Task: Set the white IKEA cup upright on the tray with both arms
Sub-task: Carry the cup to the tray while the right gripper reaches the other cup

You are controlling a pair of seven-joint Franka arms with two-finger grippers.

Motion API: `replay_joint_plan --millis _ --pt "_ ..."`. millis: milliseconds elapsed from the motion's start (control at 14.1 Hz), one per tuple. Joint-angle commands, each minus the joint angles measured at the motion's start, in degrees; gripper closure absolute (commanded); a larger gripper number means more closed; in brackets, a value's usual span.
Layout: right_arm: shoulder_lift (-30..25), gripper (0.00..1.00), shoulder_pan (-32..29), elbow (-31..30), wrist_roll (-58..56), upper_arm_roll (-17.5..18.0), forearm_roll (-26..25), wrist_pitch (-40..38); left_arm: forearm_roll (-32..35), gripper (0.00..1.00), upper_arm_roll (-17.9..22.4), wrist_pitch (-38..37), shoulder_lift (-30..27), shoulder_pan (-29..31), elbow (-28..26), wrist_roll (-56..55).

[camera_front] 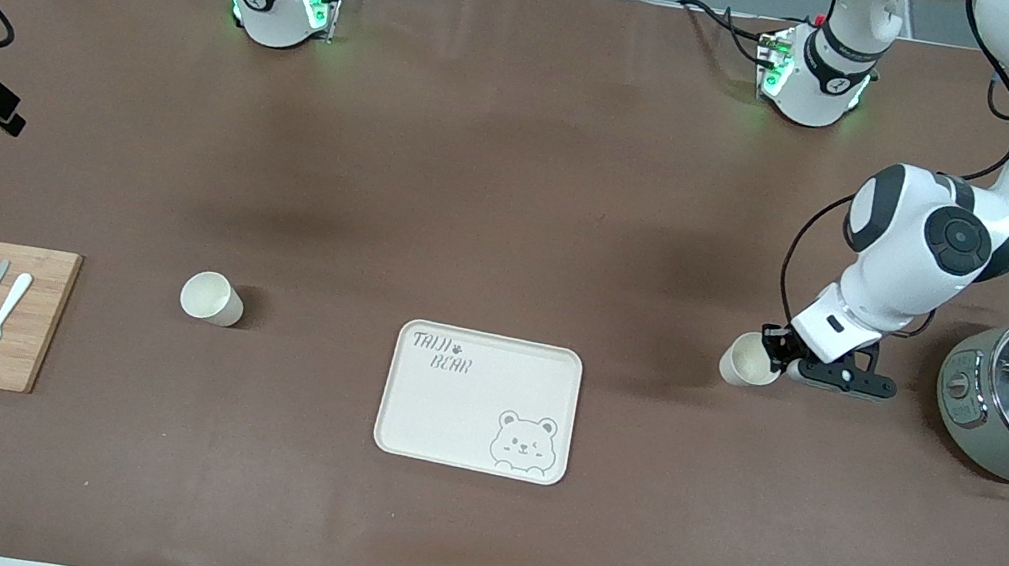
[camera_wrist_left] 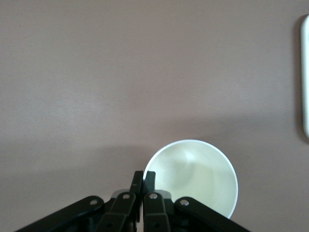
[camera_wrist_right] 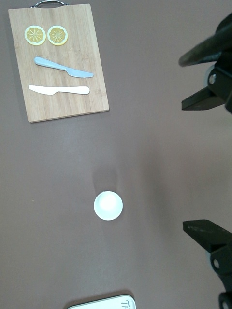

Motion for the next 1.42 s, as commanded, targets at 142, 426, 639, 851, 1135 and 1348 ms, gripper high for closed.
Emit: replay_joint_plan --millis 142,426,639,851,1135,1348 --pt "2.1 0.0 0.8 0.3 1.7 0.3 0.6 1.6 1.0 1.0 -0.3 -8.3 2.5 -4.2 8.5 -7.6" --pt "7.6 0.0 4.4 -1.1 5.2 0.2 0.6 7.3 1.1 1.0 -0.3 -9.1 4.8 -8.0 12.0 -12.3" --pt "8.8 0.0 6.0 -6.6 5.3 0.2 -0.2 16.2 1.7 1.0 0.0 -11.2 8.1 -11.8 16.7 -17.0" --pt "11.3 0.0 6.0 -6.8 5.3 0.1 -0.3 18.6 5.8 1.0 -0.2 -13.4 12.0 -14.4 22.4 -23.4" --pt "14.9 0.0 5.3 -6.8 5.3 0.0 -0.4 23.0 8.6 1.0 0.0 -14.6 18.3 -17.7 30.2 -28.9" --pt "17.8 0.0 5.3 -6.8 5.3 -0.1 -0.4 27.0 8.6 1.0 0.3 -14.6 21.6 -19.4 34.4 -30.4"
